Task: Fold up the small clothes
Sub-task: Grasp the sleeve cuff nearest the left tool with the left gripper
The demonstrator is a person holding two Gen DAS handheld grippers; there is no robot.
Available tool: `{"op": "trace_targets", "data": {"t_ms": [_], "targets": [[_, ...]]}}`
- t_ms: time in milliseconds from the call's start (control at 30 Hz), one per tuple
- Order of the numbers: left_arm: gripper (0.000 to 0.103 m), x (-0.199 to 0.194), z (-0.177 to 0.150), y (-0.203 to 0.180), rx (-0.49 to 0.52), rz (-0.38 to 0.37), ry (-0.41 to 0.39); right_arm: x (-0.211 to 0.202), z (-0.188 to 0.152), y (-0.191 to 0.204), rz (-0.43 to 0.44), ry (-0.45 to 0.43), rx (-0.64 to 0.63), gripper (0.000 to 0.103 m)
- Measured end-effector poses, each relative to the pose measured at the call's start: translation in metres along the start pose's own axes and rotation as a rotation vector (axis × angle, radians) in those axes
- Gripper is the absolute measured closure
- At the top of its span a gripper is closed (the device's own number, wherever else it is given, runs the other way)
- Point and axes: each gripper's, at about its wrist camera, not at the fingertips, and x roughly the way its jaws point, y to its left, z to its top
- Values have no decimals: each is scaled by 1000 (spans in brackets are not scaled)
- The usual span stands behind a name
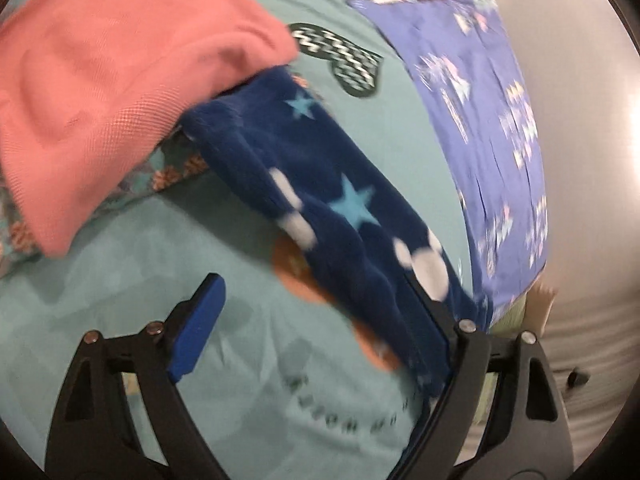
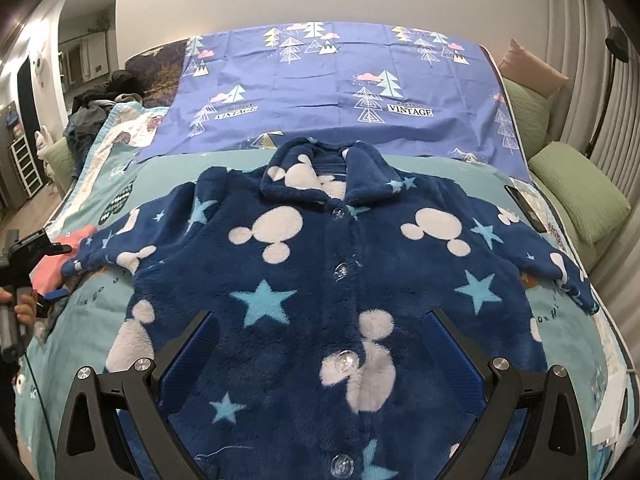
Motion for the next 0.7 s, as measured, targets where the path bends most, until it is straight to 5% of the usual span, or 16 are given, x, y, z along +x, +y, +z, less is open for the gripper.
{"op": "trace_targets", "data": {"t_ms": [233, 333, 400, 500, 700], "targets": [[33, 21, 33, 6, -69, 27, -53, 11, 4, -5, -15, 11, -3, 0], [52, 27, 44, 7, -82, 44, -66, 16, 6, -8, -14, 15, 5, 0], [83, 29, 51, 4, -77, 54, -75, 19, 7, -11, -14, 17, 10, 0], [92, 20, 56, -16, -11, 73, -119, 24, 8, -18, -20, 17, 19, 0], [92, -22, 27, -125, 322, 50, -271, 33, 12, -38, -24, 21, 60, 0]]}}
